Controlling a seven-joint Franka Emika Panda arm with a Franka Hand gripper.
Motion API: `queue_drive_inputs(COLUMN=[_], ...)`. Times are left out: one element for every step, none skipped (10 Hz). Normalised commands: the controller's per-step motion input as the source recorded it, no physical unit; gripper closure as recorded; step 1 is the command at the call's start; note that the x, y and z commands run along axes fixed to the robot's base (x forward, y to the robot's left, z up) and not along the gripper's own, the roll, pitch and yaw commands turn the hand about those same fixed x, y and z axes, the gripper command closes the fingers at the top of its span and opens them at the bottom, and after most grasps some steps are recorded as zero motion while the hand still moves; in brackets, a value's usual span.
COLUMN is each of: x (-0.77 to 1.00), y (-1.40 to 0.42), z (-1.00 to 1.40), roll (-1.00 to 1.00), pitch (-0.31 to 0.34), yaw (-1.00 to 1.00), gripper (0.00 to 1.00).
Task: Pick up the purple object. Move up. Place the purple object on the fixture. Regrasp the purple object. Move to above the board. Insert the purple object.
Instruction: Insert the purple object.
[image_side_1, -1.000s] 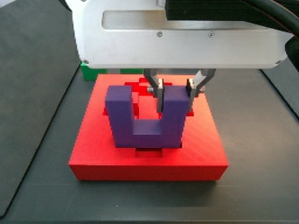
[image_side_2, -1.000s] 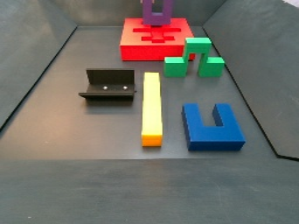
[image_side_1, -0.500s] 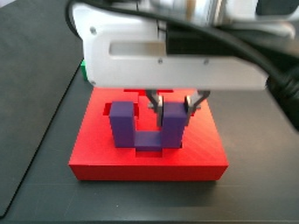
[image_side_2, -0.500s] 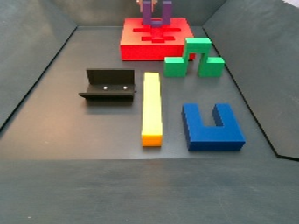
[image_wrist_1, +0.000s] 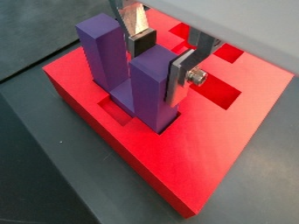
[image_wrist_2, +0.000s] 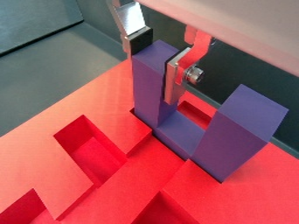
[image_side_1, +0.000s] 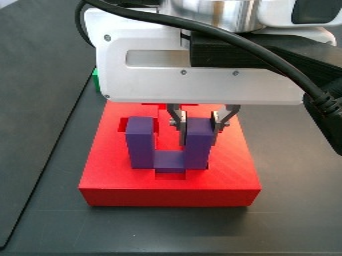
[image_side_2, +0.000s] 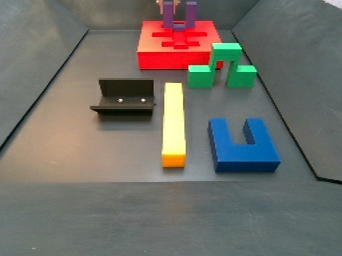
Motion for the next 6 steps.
queue_drive_inputs(x=[0.00, 0.01, 0.03, 0.00, 0.00, -0.04], y=[-0.04, -0.02, 0.00, 0.00, -0.03, -0.15], z=[-0.31, -0.35, -0.33, -0.26, -0.23, -0.13], roll=[0.00, 0.00, 0.00, -0.02, 0.00, 0.03], pitch=[0.116, 0.141, 0.163, 0.146, 0.106, 0.007], yaw=[0.00, 0.00, 0.00, 0.00, -0.01, -0.01], gripper=[1.00, 1.00, 1.00, 1.00, 1.00, 1.00])
